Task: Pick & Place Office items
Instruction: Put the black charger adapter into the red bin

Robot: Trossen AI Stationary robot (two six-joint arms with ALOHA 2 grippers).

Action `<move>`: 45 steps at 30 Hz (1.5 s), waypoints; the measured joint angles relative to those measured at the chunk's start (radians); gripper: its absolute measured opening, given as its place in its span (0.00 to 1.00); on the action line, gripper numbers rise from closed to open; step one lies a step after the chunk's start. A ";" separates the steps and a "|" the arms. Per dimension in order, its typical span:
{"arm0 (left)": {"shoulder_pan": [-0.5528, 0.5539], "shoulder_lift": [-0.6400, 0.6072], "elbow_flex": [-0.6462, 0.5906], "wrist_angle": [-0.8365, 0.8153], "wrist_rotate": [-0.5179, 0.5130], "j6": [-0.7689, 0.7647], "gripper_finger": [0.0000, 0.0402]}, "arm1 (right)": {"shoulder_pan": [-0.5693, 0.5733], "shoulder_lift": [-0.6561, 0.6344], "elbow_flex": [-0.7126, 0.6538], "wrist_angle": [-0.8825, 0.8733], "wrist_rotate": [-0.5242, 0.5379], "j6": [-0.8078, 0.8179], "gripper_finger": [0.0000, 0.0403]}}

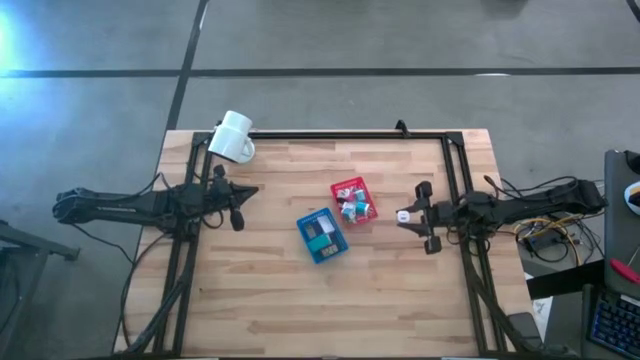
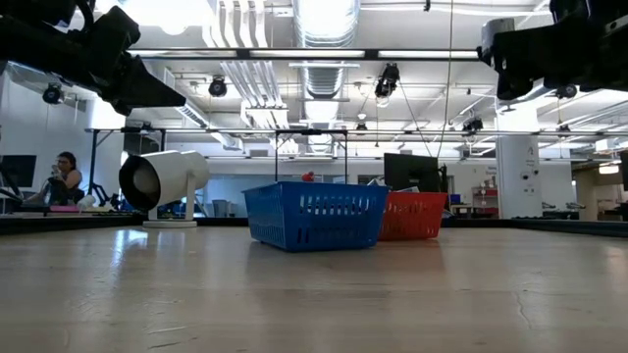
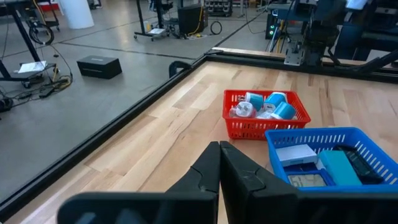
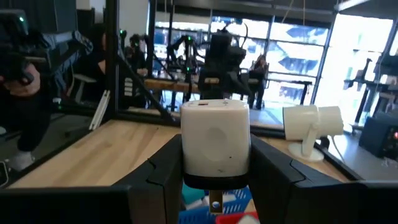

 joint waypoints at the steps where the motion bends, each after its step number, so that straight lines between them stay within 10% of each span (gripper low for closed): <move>1: 0.000 0.000 0.000 0.000 0.000 0.000 0.03 | 0.000 0.000 -0.005 0.016 0.000 -0.005 0.33; 31: 0.000 0.000 0.000 0.003 0.004 -0.013 0.03 | 0.000 0.022 0.086 -0.010 0.083 0.024 0.33; 45: 0.000 0.000 0.000 0.002 0.007 0.000 0.03 | -0.074 0.461 0.694 -0.803 0.381 0.106 0.33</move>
